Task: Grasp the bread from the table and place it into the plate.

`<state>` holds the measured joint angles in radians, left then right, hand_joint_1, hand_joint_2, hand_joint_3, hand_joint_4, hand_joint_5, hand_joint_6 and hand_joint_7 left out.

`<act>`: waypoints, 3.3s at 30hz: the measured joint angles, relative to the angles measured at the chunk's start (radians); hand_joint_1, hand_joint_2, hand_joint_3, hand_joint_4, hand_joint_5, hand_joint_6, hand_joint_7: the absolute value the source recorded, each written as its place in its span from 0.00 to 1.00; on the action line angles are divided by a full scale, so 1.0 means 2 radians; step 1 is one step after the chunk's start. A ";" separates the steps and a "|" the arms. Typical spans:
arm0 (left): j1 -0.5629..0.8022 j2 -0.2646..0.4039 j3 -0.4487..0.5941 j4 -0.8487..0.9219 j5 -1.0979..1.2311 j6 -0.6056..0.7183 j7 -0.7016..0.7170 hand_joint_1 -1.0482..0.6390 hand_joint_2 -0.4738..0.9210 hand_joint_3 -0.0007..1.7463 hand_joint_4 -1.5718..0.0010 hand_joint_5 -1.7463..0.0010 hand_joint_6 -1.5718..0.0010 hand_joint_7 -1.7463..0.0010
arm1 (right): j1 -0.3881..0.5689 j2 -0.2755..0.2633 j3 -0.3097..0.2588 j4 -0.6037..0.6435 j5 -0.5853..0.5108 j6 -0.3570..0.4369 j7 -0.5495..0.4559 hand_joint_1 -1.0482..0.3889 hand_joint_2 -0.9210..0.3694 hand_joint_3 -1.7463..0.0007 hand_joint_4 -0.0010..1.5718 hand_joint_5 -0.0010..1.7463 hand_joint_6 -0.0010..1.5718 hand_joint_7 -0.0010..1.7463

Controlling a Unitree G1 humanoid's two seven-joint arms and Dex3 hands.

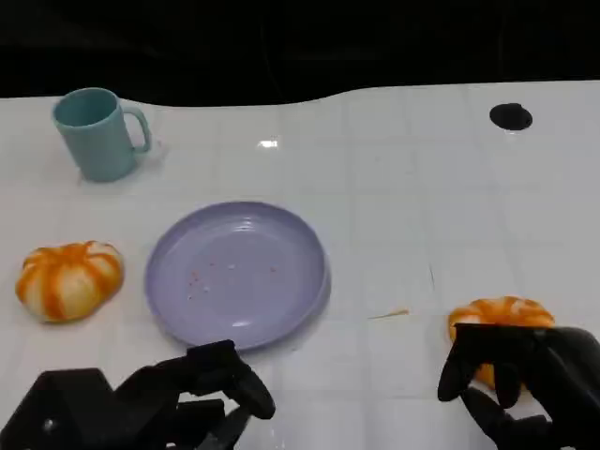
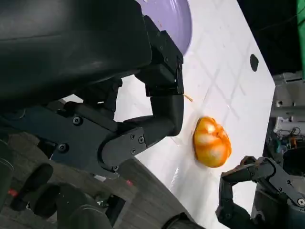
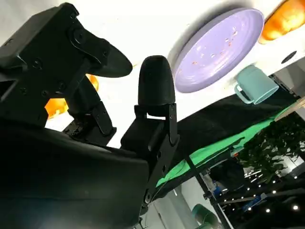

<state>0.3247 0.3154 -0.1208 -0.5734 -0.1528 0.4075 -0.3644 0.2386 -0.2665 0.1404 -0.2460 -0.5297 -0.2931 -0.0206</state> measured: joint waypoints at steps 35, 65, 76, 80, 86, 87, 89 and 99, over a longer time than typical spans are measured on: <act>0.002 0.001 0.002 -0.002 0.000 -0.001 0.000 0.41 0.95 0.38 0.57 0.00 0.62 0.14 | 0.017 -0.018 0.003 -0.119 -0.195 0.165 0.084 0.32 0.03 1.00 0.00 0.24 0.18 0.00; -0.002 -0.002 -0.004 -0.004 0.003 0.000 0.000 0.42 0.94 0.39 0.55 0.00 0.62 0.14 | -0.094 -0.026 0.062 0.041 -0.246 0.247 0.136 0.32 0.00 0.99 0.06 0.19 0.19 0.01; -0.001 -0.002 -0.004 -0.011 0.005 0.008 0.002 0.42 0.94 0.40 0.55 0.00 0.62 0.13 | -0.152 -0.024 0.103 0.142 -0.248 0.255 0.100 0.32 0.00 0.95 0.11 0.17 0.24 0.02; 0.000 -0.002 -0.004 -0.015 0.005 0.009 0.002 0.41 0.94 0.40 0.56 0.00 0.63 0.13 | -0.177 -0.021 0.119 0.178 -0.247 0.256 0.083 0.33 0.00 0.92 0.24 0.12 0.32 0.02; 0.000 -0.002 -0.004 -0.018 0.005 0.018 0.002 0.42 0.94 0.40 0.56 0.00 0.63 0.13 | -0.217 -0.010 0.123 0.221 -0.231 0.269 0.061 0.47 0.00 0.95 0.58 0.19 0.59 0.09; 0.000 -0.002 -0.004 -0.019 0.005 0.018 0.002 0.42 0.94 0.40 0.56 0.00 0.63 0.13 | -0.218 -0.009 0.120 0.227 -0.222 0.263 0.046 0.53 0.00 0.97 0.64 0.27 0.67 0.08; 0.000 -0.002 -0.004 -0.019 0.005 0.018 0.003 0.41 0.94 0.40 0.56 0.00 0.63 0.13 | -0.221 -0.008 0.112 0.245 -0.203 0.241 0.002 0.59 0.01 0.98 0.58 0.62 0.78 0.06; 0.000 -0.002 -0.005 -0.019 0.007 0.018 0.003 0.41 0.93 0.40 0.55 0.00 0.62 0.13 | -0.238 -0.014 0.106 0.320 -0.162 0.151 -0.128 0.62 0.28 0.55 0.56 1.00 0.52 0.72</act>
<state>0.3241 0.3110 -0.1300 -0.6122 -0.1396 0.4433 -0.3590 -0.2371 -0.2944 0.3533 0.3948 -0.8541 0.0089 -0.2765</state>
